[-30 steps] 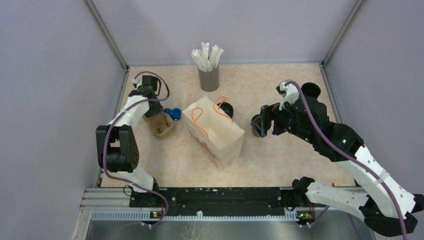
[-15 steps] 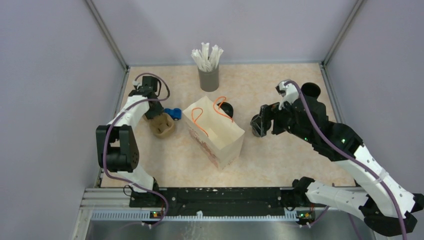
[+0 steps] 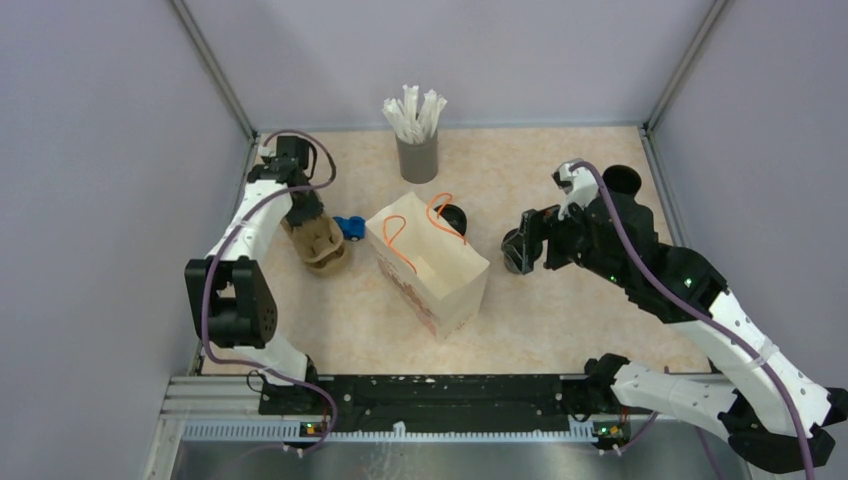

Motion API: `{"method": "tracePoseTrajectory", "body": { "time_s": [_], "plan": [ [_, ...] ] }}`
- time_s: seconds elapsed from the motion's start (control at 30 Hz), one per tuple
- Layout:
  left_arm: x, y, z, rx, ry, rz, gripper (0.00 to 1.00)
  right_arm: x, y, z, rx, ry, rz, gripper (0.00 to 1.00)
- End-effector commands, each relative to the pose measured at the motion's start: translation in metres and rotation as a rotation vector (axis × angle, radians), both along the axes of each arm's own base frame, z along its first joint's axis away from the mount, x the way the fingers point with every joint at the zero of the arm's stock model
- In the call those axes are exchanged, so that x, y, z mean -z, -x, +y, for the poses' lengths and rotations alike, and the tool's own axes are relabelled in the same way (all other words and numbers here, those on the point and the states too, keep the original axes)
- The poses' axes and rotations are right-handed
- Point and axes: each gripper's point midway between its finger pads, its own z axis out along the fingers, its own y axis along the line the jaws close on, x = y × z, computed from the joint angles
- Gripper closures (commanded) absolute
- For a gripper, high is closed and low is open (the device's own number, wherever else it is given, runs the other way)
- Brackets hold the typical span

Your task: Pack the takeout coffee

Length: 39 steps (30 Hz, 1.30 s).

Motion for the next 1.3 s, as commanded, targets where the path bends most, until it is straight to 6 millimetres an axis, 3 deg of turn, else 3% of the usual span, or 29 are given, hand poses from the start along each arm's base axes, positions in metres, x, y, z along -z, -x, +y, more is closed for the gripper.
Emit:
{"method": "tracePoseTrajectory", "body": {
  "time_s": [0.0, 0.1, 0.17, 0.33, 0.47, 0.63, 0.93, 1.1, 1.27],
  "plan": [
    [-0.037, 0.013, -0.001, 0.023, 0.012, -0.035, 0.65, -0.017, 0.004, 0.003, -0.023, -0.049, -0.041, 0.12],
    [-0.058, 0.019, -0.011, 0.055, 0.062, -0.071, 0.66, -0.014, 0.005, 0.006, -0.027, -0.062, -0.025, 0.12],
    [-0.084, 0.021, -0.023, 0.107, 0.112, -0.133, 0.66, -0.009, 0.007, 0.008, -0.032, -0.075, -0.004, 0.12],
    [-0.173, 0.034, -0.047, 0.211, 0.209, -0.349, 0.67, -0.015, 0.013, 0.017, -0.065, -0.128, 0.016, 0.12],
    [-0.233, 0.057, -0.070, 0.268, 0.324, -0.481, 0.68, -0.020, 0.001, 0.029, -0.092, -0.103, -0.020, 0.15],
    [-0.281, 0.089, -0.113, 0.402, 0.558, -0.581, 0.70, -0.022, -0.014, 0.061, -0.215, -0.075, -0.083, 0.17],
    [-0.375, 0.136, -0.156, 0.567, 0.864, -0.721, 0.70, -0.007, -0.030, 0.099, -0.316, -0.087, -0.103, 0.23],
    [-0.406, 0.149, -0.168, 0.621, 0.979, -0.771, 0.71, -0.011, -0.023, 0.112, -0.387, -0.119, -0.097, 0.26],
    [-0.407, 0.149, -0.171, 0.617, 1.034, -0.774, 0.72, -0.007, -0.020, 0.111, -0.409, -0.112, -0.120, 0.23]
  ]
}}
